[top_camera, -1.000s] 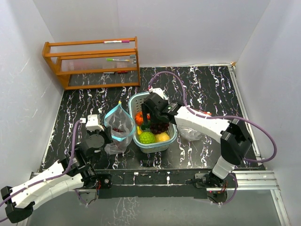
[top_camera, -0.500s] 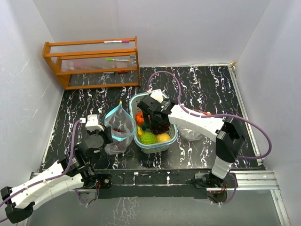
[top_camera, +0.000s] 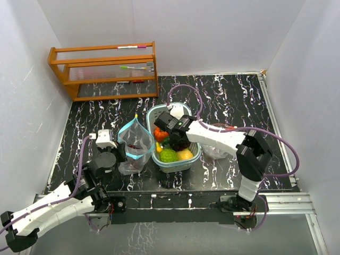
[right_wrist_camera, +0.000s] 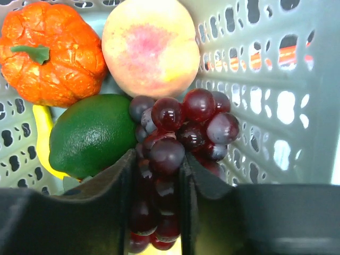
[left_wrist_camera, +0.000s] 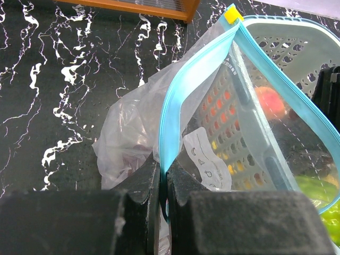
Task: Place the food in the zip-top bag and seal the zipper
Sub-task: Pick up the fake fruit from the bin, then place the fake fruit in the zipper food storage bag.
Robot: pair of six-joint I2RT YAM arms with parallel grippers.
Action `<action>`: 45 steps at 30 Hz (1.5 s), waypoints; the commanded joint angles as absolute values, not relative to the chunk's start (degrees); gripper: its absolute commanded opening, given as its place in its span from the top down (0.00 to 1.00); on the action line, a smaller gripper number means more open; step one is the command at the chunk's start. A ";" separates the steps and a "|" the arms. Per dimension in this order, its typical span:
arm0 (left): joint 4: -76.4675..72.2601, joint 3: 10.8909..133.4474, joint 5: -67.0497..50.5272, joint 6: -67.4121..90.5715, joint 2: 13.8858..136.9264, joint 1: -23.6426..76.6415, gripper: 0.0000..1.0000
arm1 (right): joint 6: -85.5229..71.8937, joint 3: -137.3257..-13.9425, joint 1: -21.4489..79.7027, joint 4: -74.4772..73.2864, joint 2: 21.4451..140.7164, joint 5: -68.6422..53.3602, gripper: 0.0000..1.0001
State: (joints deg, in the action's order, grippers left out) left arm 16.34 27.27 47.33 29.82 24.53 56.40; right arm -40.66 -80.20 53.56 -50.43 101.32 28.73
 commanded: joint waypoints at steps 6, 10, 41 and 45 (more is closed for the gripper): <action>15.27 29.54 47.43 30.01 24.82 56.27 1.00 | -37.76 -84.62 53.51 -47.37 90.54 33.26 0.92; 15.08 29.66 47.37 29.91 25.17 56.28 1.00 | -34.28 -86.66 53.47 -46.04 84.25 29.93 0.92; 13.32 30.64 44.67 29.97 26.70 56.26 1.00 | -29.92 -88.91 53.70 -15.25 82.78 -12.59 0.92; 13.78 30.68 44.55 29.96 25.75 56.29 1.00 | -30.81 -87.97 53.83 -13.57 85.49 -14.55 0.92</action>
State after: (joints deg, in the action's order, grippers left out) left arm 14.09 27.88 44.69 29.85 27.03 56.40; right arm -29.65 -88.25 53.54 -21.71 84.53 -11.55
